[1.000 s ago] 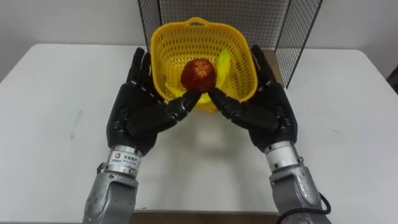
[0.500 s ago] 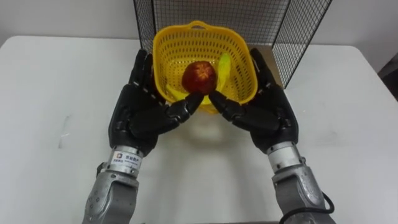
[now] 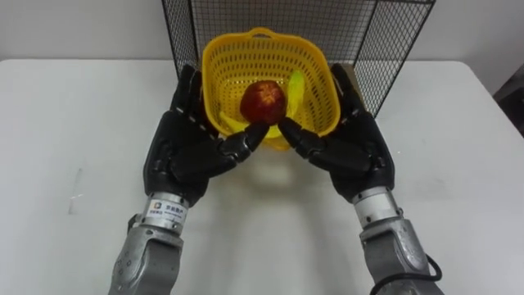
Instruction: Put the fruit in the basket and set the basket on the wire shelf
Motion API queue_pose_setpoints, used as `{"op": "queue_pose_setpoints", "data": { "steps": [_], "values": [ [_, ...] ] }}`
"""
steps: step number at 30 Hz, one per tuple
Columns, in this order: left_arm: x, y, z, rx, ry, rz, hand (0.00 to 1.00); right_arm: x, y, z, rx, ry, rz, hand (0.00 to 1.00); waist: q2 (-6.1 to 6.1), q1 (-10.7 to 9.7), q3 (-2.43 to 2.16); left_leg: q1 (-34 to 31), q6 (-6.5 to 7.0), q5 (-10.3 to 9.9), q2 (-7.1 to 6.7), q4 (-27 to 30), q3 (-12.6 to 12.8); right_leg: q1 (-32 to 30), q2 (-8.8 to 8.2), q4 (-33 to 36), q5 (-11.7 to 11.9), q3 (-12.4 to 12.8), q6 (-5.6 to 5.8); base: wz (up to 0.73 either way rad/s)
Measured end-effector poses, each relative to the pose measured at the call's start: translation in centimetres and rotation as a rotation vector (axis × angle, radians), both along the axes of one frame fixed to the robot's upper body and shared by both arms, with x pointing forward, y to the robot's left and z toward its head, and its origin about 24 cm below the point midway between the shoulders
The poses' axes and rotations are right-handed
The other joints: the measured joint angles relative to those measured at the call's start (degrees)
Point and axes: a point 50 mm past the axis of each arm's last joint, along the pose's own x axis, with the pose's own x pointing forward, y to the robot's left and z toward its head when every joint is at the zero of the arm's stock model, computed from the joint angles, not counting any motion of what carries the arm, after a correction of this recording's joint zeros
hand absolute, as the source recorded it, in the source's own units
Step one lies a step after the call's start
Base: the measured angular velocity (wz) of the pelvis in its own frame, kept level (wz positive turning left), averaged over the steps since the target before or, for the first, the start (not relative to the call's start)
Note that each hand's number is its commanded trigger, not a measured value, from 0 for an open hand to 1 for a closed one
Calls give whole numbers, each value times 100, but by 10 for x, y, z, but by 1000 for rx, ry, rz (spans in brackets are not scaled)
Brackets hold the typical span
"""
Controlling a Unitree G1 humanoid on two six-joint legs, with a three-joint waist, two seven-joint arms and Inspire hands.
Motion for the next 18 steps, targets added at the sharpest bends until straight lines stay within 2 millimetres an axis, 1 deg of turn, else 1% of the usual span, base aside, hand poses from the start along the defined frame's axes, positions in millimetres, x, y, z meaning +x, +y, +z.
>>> {"op": "queue_pose_setpoints", "data": {
  "steps": [1,2,3,4,5,6,7,8,9,10,11,12,13,14,15,16,17,18],
  "values": [
    [0,0,0,-1,2,0,0,0,0,-1,-1,4,0,0,-5,13,5,-80,-85,-49,65,286,107,-10,21,99,-48,-13,-38,-11],
    [0,0,-1,-1,3,1,0,-1,0,-1,-1,6,1,0,-4,26,8,-143,-130,-76,120,506,180,-8,30,165,-90,-52,-70,-18],
    [0,0,-2,0,7,2,0,-1,1,-3,-2,11,4,0,4,44,14,-314,-190,-110,241,1034,287,-2,39,272,-165,-146,-117,-21],
    [0,1,-2,2,8,2,0,-1,0,-3,-4,11,4,0,54,76,39,-550,-211,-100,429,1754,324,3,122,383,-269,-153,-220,-24],
    [-1,1,-2,4,8,2,0,-1,0,-3,-5,12,4,0,79,110,54,-661,-257,-73,522,2052,335,4,161,457,-334,-152,-269,-39],
    [-2,1,-4,10,14,5,0,-1,1,-4,-8,18,8,0,109,177,74,-824,-434,35,624,2551,282,5,231,567,-396,-111,-358,-44],
    [-3,2,-6,21,22,8,0,-1,1,-4,-9,24,12,0,113,197,72,-942,-666,199,698,2845,218,20,288,587,-395,-33,-421,-41],
    [-3,2,-7,28,24,8,0,-1,1,-4,-10,23,13,0,110,207,71,-1026,-683,301,703,2946,181,14,284,582,-385,40,-446,-19],
    [-3,2,-7,30,24,9,0,-1,2,-4,-9,21,13,0,54,203,89,-1208,-646,276,659,3026,7,32,284,604,-359,147,-468,0],
    [-2,1,-6,30,20,5,0,-1,0,-4,-13,22,8,0,28,177,90,-1269,-590,-59,552,2431,-110,-23,272,631,-324,162,-442,0],
    [-2,1,-6,25,19,5,0,-1,-1,-4,-18,23,7,0,-10,183,108,-1324,-597,-56,536,2060,-172,-62,282,644,-321,171,-456,-14],
    [-2,0,-6,19,18,6,0,-1,-2,-4,-22,28,8,0,15,203,93,-1407,-633,35,470,1287,-298,-129,308,680,-332,184,-483,-37],
    [-1,-1,-6,18,16,8,0,-1,-1,-5,-24,36,10,0,53,236,56,-1452,-596,428,459,925,-346,-182,296,753,-371,193,-498,-42],
    [-2,0,-6,25,16,8,0,-1,-1,-6,-28,39,13,0,52,268,38,-1399,-523,571,450,846,-349,-185,314,748,-379,209,-484,-26],
    [-1,1,-5,34,12,8,0,-1,-1,-6,-28,40,14,0,-12,236,12,-1300,-476,690,390,702,-352,-167,288,713,-391,207,-464,0],
    [-1,1,-5,42,9,7,0,-1,-1,-5,-30,38,13,0,-67,187,-14,-1240,-460,737,358,586,-350,-119,272,623,-373,177,-464,6],
    [-1,0,-5,45,7,7,0,-1,-1,-5,-29,35,12,0,-85,175,-7,-1206,-452,746,348,553,-348,-83,270,582,-363,175,-470,5],
    [0,0,-4,44,5,6,0,-1,-1,-4,-28,29,11,0,-96,156,-16,-1196,-452,745,311,529,-358,-53,273,518,-354,168,-472,4]
  ]
}}
